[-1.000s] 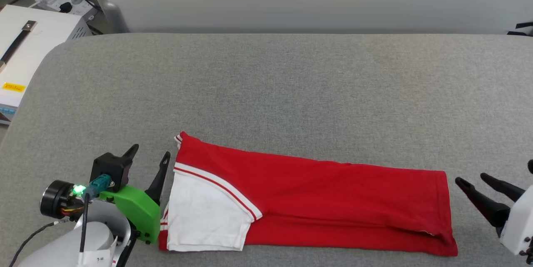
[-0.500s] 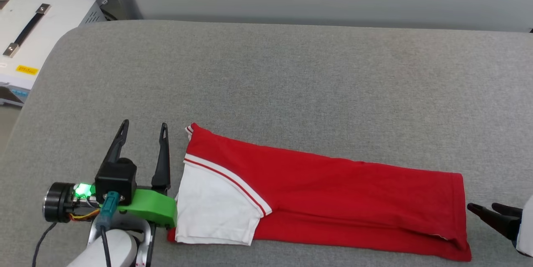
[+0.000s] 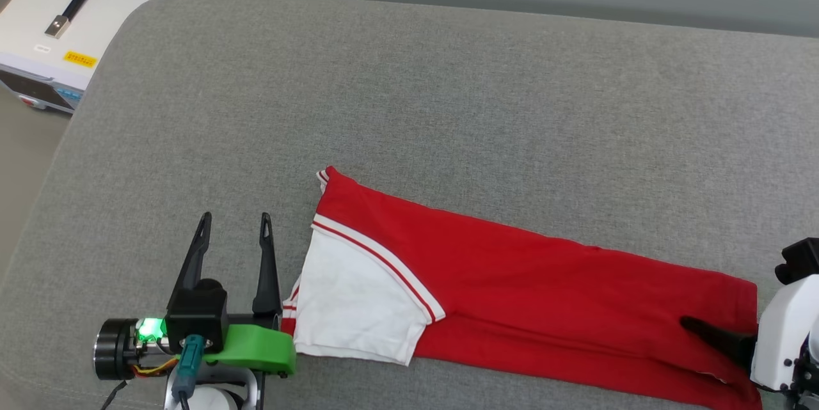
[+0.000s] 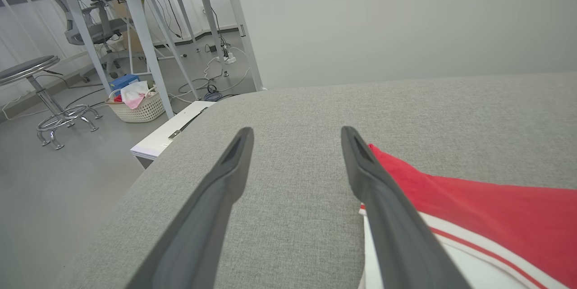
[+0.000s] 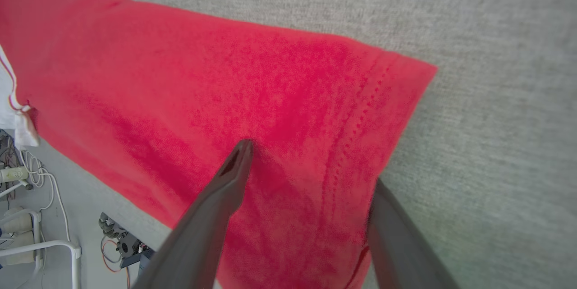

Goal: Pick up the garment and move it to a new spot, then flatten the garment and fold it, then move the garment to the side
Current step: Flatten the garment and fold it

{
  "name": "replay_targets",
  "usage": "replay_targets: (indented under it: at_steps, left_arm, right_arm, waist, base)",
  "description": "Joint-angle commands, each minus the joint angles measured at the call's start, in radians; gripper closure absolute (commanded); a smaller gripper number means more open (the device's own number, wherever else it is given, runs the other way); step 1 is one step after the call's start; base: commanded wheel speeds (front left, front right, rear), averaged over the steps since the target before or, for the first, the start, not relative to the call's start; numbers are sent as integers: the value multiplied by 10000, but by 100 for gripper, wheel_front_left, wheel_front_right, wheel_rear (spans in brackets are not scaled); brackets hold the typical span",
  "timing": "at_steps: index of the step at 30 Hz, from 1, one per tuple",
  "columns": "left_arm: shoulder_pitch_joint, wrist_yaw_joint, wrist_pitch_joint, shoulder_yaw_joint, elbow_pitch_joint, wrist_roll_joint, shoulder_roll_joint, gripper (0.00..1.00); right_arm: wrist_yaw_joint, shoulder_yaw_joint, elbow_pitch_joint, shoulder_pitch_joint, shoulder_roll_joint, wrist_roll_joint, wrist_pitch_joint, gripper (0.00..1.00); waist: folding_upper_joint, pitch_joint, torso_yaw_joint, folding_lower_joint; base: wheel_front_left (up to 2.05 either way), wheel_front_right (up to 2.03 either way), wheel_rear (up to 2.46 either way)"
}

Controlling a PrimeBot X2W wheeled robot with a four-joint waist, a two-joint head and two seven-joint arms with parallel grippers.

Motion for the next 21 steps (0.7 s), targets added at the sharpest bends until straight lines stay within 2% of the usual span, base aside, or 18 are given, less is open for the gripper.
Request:
replay_targets:
  at_steps: [1,5,11,12,13,21]
  left_arm:
    - [225,-124,-58,200,-16,232,-228,0]
    - [491,-517,-58,738,52,649,-726,0]
    - [711,-1146,-58,1370,236,1203,-1226,0]
    - [732,-1230,-58,1432,260,1300,-1268,0]
    - [755,-1325,-58,1508,288,1404,-1328,0]
    - [928,-1839,-58,1949,299,1957,-1660,0]
  right_arm:
    - [-4,336,168,-50,280,100,-37,0]
    - [-4,872,308,-144,511,191,-295,0]
    - [-4,1456,599,-201,457,275,-657,0]
    - [-4,1515,634,-227,420,238,-756,64]
    - [-4,1583,677,-250,387,233,-863,100]
    - [-4,1463,872,-353,-35,515,-1688,100]
  waist:
    - [0,85,96,0]
    - [0,69,155,0]
    - [0,-21,147,0]
    - [0,-32,130,0]
    - [0,-50,107,0]
    - [0,-257,-78,0]
  base:
    - [0,0,0]
    - [0,0,0]
    - [0,0,0]
    - [0,0,0]
    - [0,0,0]
    - [0,0,0]
